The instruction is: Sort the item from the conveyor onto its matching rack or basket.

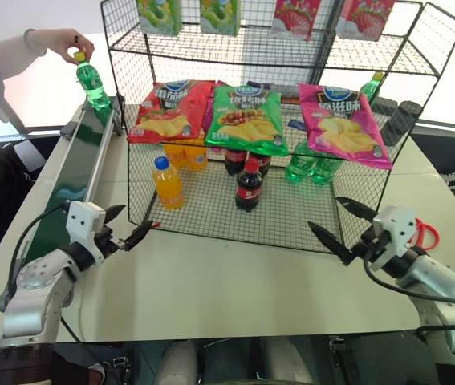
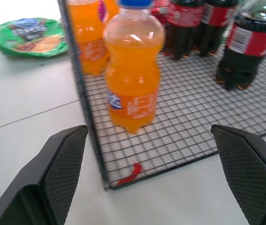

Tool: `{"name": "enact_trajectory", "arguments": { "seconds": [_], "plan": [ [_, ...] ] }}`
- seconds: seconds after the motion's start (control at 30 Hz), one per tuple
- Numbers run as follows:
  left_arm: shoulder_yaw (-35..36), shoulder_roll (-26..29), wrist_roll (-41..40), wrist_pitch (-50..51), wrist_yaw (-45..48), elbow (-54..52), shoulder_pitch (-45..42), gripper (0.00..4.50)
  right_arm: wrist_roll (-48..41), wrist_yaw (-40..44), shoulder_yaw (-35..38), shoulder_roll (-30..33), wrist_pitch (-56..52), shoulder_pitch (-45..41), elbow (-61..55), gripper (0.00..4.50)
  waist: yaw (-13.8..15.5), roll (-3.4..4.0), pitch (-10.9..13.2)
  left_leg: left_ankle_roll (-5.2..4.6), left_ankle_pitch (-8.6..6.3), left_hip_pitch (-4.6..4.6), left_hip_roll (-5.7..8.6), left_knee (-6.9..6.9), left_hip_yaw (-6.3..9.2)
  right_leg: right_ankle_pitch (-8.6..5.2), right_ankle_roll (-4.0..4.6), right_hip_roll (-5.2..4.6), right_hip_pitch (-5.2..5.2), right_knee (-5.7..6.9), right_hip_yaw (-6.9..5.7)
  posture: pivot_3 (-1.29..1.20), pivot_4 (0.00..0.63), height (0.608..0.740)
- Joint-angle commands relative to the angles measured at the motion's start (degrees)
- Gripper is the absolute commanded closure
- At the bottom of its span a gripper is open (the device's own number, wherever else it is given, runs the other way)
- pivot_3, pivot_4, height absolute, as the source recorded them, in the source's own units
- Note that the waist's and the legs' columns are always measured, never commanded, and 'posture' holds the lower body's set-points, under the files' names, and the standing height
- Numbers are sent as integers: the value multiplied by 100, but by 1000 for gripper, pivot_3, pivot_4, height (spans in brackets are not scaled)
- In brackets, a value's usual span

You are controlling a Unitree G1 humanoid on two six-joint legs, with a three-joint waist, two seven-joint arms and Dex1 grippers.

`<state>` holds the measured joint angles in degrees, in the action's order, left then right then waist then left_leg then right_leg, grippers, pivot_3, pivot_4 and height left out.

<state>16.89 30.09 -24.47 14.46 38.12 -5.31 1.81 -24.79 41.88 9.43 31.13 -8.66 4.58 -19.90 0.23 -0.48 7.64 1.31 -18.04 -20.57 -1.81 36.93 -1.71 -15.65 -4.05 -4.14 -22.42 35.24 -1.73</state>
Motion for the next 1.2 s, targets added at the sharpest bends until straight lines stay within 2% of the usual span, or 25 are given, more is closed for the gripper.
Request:
{"name": "enact_trajectory", "arguments": {
  "seconds": [0.03, 0.33, 0.6, 0.93, 1.2],
  "plan": [
    [488, -142, -88, -204, -407, 44, 35, 0, 25, -30, -442, -208, -49, -137, -303, 40, 9, -1, 0, 0, 0, -1, 0, 0, 0, 0, 0, 0, -1, 0, 0, 0, 150, 740],
    [1280, -442, 220, -952, -1686, 1045, -389, 0, 211, -4, -1264, -524, -105, -401, -295, 40, 44, -16, -5, 0, 0, -2, 4, 4, 0, 1, -1, -4, -1, -1, -3, 0, 150, 740],
    [1308, -644, 592, -1706, -2388, 1580, -570, 0, 529, -66, -2003, -818, -55, -380, -449, 40, 32, -18, -5, 2, 0, -4, 5, 2, 0, 2, -3, -6, -4, -1, -4, 0, 150, 740],
    [1155, -923, 597, -1870, -2620, 1551, -630, 0, 440, 140, -2177, -607, -549, -423, -559, 40, 32, -23, -8, 3, -1, -5, 8, 1, 0, 2, -2, -14, -4, -1, -5, 0, 150, 740],
    [1173, -1012, 616, -1868, -2909, 1523, -713, 0, 364, 374, -2228, -717, -366, -407, -363, 40, 18, -27, -8, 3, -1, -5, 9, 1, 0, 2, -3, -14, -4, -1, -7, 0, 150, 740]
  ]
}}
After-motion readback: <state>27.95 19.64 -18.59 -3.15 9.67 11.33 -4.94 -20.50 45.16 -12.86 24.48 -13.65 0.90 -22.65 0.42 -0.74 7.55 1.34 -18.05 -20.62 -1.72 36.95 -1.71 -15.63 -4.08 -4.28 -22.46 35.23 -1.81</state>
